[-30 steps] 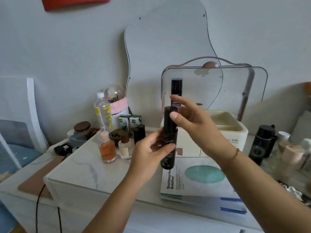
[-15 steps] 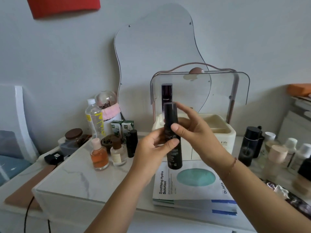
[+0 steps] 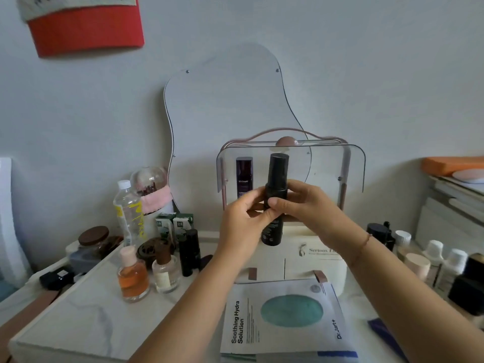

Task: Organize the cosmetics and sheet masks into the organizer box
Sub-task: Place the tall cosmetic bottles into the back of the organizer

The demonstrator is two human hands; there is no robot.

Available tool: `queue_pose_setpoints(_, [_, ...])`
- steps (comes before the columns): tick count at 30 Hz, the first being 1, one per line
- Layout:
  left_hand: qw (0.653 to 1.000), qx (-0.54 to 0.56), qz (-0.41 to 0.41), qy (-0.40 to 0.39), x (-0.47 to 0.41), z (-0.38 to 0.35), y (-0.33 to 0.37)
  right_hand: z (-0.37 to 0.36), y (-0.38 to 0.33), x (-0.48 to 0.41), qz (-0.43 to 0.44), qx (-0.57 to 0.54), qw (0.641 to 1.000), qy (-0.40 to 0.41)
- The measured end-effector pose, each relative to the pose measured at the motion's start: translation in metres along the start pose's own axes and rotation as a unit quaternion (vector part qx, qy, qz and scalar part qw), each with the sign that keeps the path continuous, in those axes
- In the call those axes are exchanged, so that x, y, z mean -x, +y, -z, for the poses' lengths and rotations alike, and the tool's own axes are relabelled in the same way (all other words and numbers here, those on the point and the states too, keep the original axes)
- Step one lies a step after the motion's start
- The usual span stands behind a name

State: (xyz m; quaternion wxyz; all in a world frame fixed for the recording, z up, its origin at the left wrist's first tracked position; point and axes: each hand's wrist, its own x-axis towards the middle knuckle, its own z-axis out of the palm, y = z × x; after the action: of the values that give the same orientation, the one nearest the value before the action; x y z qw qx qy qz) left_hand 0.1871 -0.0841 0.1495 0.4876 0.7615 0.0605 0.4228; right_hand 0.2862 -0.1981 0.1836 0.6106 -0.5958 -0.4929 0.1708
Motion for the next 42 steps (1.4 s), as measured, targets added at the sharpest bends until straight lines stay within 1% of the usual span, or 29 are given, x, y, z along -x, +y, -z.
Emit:
queue_pose_setpoints(2, [0.999, -0.042, 0.006, 0.010, -0.005, 0.001, -0.007, 0.001, 0.002, -0.010, 0.009, 0.014, 1.000, 0.013])
queue_pose_setpoints(5, [0.986, -0.165, 0.003, 0.011, 0.006, 0.010, -0.028, 0.004, 0.012, -0.029, 0.024, 0.091, 0.993, 0.065])
queue_pose_setpoints(7, [0.979, -0.204, -0.022, 0.014, 0.020, 0.016, -0.045, 0.006, 0.022, -0.043, 0.023, 0.137, 0.985, 0.101])
queue_pose_setpoints(10, [0.968, -0.235, -0.081, 0.026, 0.034, 0.022, -0.063, 0.004, 0.039, -0.063, 0.006, 0.153, 0.979, 0.137])
queue_pose_setpoints(14, [0.969, -0.222, -0.104, 0.030, 0.037, 0.022, -0.072, -0.001, 0.057, -0.085, -0.043, 0.109, 0.981, 0.158])
queue_pose_setpoints(18, [0.969, -0.211, -0.122, 0.033, 0.036, 0.021, -0.076, -0.007, 0.068, -0.097, -0.076, 0.089, 0.983, 0.139])
queue_pose_setpoints(22, [0.970, -0.203, -0.130, 0.036, 0.037, 0.021, -0.079, -0.007, 0.071, -0.105, -0.103, 0.074, 0.980, 0.150])
queue_pose_setpoints(24, [0.970, -0.202, -0.128, 0.038, 0.037, 0.021, -0.078, -0.005, 0.073, -0.107, -0.121, 0.082, 0.978, 0.147])
queue_pose_setpoints(28, [0.970, -0.204, -0.128, 0.038, 0.038, 0.021, -0.077, -0.006, 0.080, -0.107, -0.165, 0.123, 0.972, 0.110])
queue_pose_setpoints(33, [0.973, -0.200, -0.112, 0.032, 0.039, 0.021, -0.073, -0.007, 0.080, -0.108, -0.162, 0.139, 0.971, 0.108])
queue_pose_setpoints(35, [0.973, -0.201, -0.109, 0.030, 0.039, 0.020, -0.072, -0.008, 0.077, -0.103, -0.164, 0.172, 0.965, 0.114])
queue_pose_setpoints(37, [0.973, -0.200, -0.107, 0.030, 0.039, 0.020, -0.072, -0.009, 0.070, -0.093, -0.146, 0.231, 0.953, 0.132])
queue_pose_setpoints(38, [0.973, -0.201, -0.108, 0.030, 0.038, 0.020, -0.072, -0.009, 0.065, -0.083, -0.122, 0.245, 0.950, 0.150])
queue_pose_setpoints(40, [0.971, -0.206, -0.115, 0.026, 0.037, 0.020, -0.072, -0.008, 0.053, -0.054, -0.048, 0.235, 0.952, 0.191])
queue_pose_setpoints(42, [0.970, -0.208, -0.122, 0.022, 0.037, 0.020, -0.072, -0.002, 0.044, -0.014, 0.030, 0.228, 0.944, 0.236])
